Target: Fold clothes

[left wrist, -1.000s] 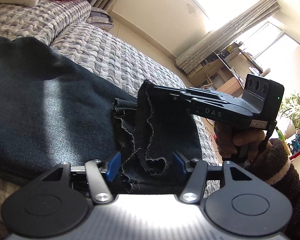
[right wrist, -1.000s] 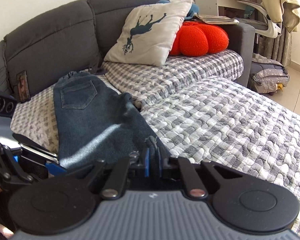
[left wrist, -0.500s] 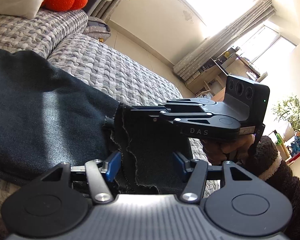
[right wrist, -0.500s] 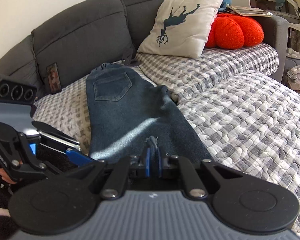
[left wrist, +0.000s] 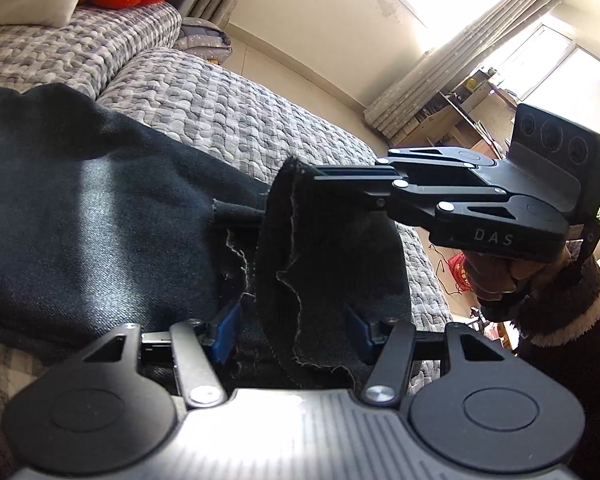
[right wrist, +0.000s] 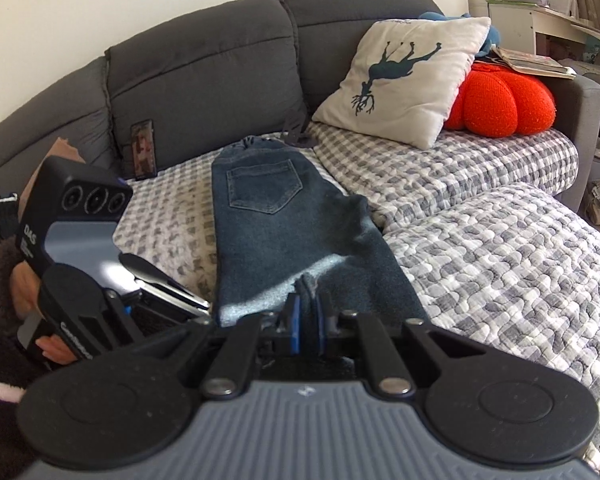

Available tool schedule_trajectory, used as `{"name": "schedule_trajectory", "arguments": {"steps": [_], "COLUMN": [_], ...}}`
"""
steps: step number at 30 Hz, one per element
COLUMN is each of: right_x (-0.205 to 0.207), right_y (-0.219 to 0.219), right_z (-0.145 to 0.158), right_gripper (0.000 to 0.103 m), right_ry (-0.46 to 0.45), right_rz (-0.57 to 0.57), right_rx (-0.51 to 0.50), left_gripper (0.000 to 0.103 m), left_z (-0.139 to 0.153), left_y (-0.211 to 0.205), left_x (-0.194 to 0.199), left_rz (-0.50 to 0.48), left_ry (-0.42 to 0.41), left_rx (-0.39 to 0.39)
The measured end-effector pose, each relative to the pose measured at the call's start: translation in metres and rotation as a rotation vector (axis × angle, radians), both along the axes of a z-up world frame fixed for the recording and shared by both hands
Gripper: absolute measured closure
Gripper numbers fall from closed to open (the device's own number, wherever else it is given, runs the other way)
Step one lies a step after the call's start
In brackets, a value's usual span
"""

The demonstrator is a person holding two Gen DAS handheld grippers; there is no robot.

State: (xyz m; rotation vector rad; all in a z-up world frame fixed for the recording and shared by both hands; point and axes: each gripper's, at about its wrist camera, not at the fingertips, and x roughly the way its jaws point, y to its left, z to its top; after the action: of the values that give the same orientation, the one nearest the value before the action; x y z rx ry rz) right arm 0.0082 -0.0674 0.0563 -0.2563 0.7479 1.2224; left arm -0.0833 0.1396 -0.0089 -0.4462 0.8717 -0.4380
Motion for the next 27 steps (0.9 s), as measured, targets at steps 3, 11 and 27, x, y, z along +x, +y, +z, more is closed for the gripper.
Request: {"name": "schedule_trajectory", "arguments": {"steps": [3,11,27], "right_x": [-0.003,0.015,0.041], "right_y": [0.014,0.045,0.003], "right_z": [-0.009,-0.045,-0.037], "right_gripper": [0.093,0.094,0.063], "right_ry": [-0.006,-0.179,0.047], "right_rz": [0.053,-0.109,-0.182], "right_rx": [-0.106,-0.32,-0.121], "left_gripper": [0.046,0.046,0.044], "left_z": [-0.001,0.01,-0.006], "left_y": [-0.001,-0.005,-0.016], "left_x": [0.0,-0.002,-0.001], "left_rz": [0.0,0.013,0.007], "left_ry": [0.003,-0.013,0.023], "left_rx": [0.01,0.045,0.132]}}
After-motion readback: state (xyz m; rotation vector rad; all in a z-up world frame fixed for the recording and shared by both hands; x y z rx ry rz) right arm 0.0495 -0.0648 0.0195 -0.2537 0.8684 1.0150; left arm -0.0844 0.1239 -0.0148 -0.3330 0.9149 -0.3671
